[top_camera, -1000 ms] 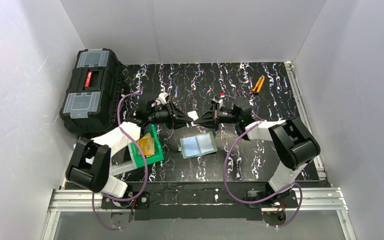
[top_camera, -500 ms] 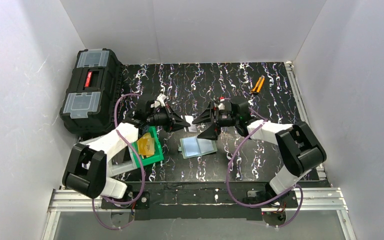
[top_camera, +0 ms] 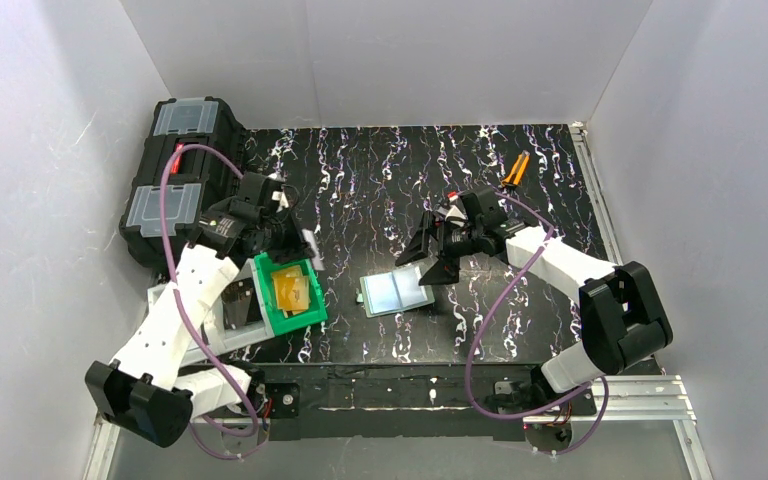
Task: Take the credit cards out of the card holder
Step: Place the credit card in the storage box.
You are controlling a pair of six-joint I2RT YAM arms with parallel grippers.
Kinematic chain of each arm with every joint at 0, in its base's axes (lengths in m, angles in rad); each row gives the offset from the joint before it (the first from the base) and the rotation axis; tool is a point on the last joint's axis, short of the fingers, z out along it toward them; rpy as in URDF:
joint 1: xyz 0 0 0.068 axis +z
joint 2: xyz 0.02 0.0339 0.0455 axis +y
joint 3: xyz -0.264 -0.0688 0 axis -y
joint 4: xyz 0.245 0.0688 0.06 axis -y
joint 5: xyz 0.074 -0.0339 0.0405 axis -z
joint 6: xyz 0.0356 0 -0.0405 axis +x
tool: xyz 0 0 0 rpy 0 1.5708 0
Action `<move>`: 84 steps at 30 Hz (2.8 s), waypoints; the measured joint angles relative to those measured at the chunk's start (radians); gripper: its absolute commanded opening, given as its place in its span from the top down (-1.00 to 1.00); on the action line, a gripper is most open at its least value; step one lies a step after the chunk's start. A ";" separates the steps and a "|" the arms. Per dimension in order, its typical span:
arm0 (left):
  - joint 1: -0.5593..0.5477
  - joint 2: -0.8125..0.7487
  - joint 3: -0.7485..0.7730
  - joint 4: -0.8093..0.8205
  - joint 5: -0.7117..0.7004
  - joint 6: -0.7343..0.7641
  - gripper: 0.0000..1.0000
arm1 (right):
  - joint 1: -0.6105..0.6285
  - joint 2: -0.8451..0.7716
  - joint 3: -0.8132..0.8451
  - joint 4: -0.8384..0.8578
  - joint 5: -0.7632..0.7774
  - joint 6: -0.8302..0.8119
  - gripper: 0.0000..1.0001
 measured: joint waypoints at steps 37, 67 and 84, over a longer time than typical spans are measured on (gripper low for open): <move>0.569 0.228 -0.053 -0.477 -0.796 0.172 1.00 | 0.033 -0.038 -0.035 -0.221 0.043 -0.230 -0.97; 0.753 0.242 -0.097 -0.367 -0.721 0.212 0.03 | 0.060 -0.036 -0.035 -0.244 0.061 -0.248 -0.97; 0.566 0.090 0.069 -0.386 -0.594 0.221 -0.09 | 0.064 -0.036 -0.035 -0.271 0.186 -0.268 -0.97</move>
